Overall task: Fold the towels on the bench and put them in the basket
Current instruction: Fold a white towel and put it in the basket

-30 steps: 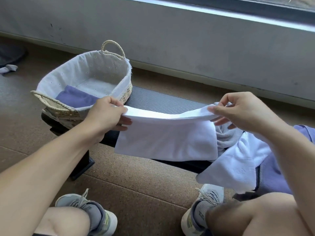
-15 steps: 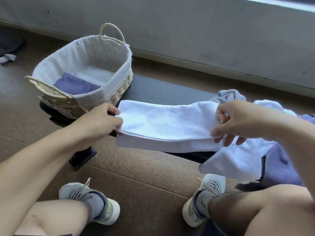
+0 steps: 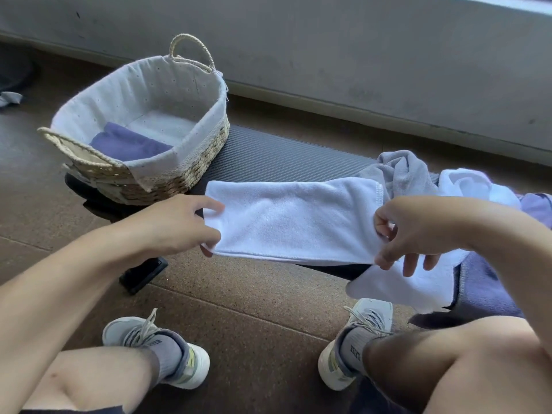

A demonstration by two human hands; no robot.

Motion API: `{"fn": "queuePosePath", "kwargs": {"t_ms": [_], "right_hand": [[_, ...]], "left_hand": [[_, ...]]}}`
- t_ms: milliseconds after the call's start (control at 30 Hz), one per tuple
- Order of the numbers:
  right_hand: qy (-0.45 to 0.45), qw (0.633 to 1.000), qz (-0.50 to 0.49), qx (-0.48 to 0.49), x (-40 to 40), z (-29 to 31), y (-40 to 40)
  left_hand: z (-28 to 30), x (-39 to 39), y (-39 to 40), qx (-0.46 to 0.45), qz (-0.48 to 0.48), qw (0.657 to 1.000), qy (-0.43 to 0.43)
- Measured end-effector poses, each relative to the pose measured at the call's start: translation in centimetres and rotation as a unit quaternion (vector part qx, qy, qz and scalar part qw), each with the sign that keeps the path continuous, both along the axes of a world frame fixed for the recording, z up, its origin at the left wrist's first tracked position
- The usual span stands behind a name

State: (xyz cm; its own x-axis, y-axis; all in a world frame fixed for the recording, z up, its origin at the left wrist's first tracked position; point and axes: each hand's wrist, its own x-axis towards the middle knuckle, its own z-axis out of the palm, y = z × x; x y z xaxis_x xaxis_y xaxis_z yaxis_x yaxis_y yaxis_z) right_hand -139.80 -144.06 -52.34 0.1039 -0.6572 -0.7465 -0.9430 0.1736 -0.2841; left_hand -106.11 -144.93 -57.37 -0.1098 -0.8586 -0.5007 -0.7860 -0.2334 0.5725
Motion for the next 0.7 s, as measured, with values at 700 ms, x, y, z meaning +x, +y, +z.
{"fn": "queuePosePath", "kwargs": {"t_ms": [700], "right_hand": [[0.078, 0.961, -0.066, -0.255, -1.8, -3.3, -5.8]], "left_hand": [[-2.7, -2.2, -5.2, -0.242, -0.096, 0.963, -0.069]]}}
